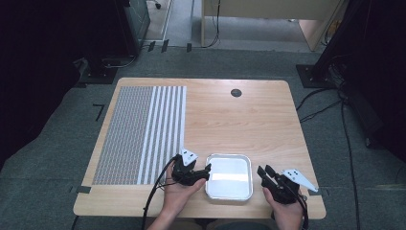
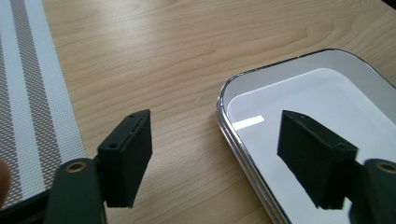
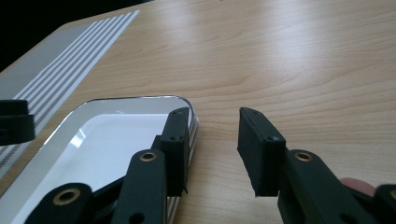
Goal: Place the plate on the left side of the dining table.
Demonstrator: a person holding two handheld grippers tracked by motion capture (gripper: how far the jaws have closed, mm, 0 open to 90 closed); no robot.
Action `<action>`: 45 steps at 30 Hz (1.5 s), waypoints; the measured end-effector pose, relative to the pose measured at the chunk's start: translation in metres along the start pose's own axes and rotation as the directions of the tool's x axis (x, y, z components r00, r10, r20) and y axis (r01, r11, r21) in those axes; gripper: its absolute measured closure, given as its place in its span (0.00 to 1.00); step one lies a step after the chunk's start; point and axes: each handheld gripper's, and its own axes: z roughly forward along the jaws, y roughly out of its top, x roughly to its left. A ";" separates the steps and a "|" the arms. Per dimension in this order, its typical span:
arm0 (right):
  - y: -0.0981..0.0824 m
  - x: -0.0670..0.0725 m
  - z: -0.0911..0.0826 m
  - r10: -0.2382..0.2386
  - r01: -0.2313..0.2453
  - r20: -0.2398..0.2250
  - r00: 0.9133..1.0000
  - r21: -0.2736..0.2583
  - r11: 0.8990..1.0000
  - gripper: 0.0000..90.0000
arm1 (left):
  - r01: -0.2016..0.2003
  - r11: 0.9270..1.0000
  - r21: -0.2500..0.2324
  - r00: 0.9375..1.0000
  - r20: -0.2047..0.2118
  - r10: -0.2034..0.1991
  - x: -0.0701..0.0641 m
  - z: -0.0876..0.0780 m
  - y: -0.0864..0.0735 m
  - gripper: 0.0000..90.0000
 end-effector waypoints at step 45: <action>-0.013 0.002 0.017 0.166 -0.146 -0.120 0.979 0.157 0.977 0.93 | -0.085 0.996 0.020 0.996 0.030 0.084 -0.022 0.003 -0.016 0.82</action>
